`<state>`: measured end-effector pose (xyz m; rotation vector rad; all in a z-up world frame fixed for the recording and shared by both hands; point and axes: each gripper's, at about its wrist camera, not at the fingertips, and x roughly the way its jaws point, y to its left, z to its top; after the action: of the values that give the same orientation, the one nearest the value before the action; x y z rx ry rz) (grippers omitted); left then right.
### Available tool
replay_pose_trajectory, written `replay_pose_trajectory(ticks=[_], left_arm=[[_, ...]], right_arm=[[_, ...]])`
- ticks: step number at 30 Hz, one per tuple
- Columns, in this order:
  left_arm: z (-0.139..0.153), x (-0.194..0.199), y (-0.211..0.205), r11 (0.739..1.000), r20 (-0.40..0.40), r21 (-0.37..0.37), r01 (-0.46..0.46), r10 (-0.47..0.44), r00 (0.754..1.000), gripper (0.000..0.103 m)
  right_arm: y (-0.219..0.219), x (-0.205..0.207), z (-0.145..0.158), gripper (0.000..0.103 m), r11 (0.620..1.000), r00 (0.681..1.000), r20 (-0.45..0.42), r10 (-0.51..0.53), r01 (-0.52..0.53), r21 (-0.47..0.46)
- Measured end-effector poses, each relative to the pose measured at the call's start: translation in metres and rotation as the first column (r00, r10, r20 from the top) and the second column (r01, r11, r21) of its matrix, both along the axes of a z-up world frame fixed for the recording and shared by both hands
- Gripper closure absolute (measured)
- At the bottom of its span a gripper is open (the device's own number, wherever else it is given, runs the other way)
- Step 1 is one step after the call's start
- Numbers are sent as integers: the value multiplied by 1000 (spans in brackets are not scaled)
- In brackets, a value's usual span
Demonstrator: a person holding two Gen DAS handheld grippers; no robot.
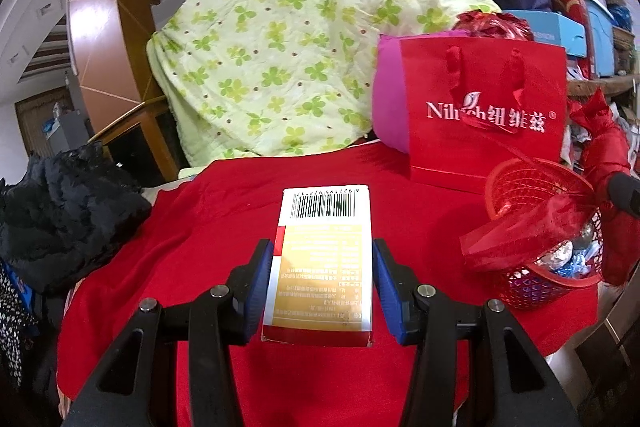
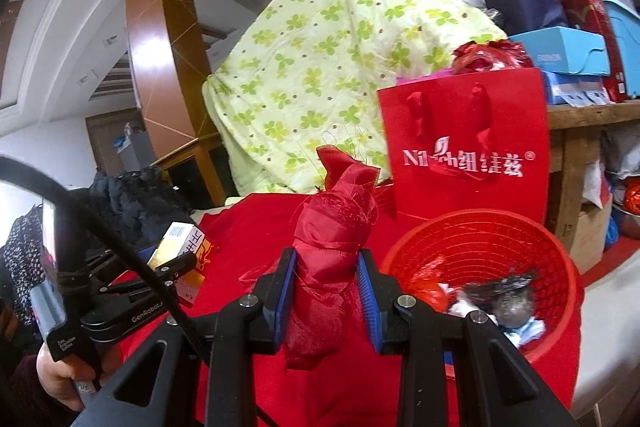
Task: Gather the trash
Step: 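Carry the medicine box in the left tool while the right tool carries the red wrapper over the basket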
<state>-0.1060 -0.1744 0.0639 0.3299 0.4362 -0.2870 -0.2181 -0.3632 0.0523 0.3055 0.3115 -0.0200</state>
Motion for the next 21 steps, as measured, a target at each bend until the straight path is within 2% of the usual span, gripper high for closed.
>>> replay_pose_trajectory(ticks=[21], left_arm=[[-3,-13,-59,994,4,49,102,-102,995,52]], right_arm=[[-61,-31,-9,70,989,991,0,-137,137,48]])
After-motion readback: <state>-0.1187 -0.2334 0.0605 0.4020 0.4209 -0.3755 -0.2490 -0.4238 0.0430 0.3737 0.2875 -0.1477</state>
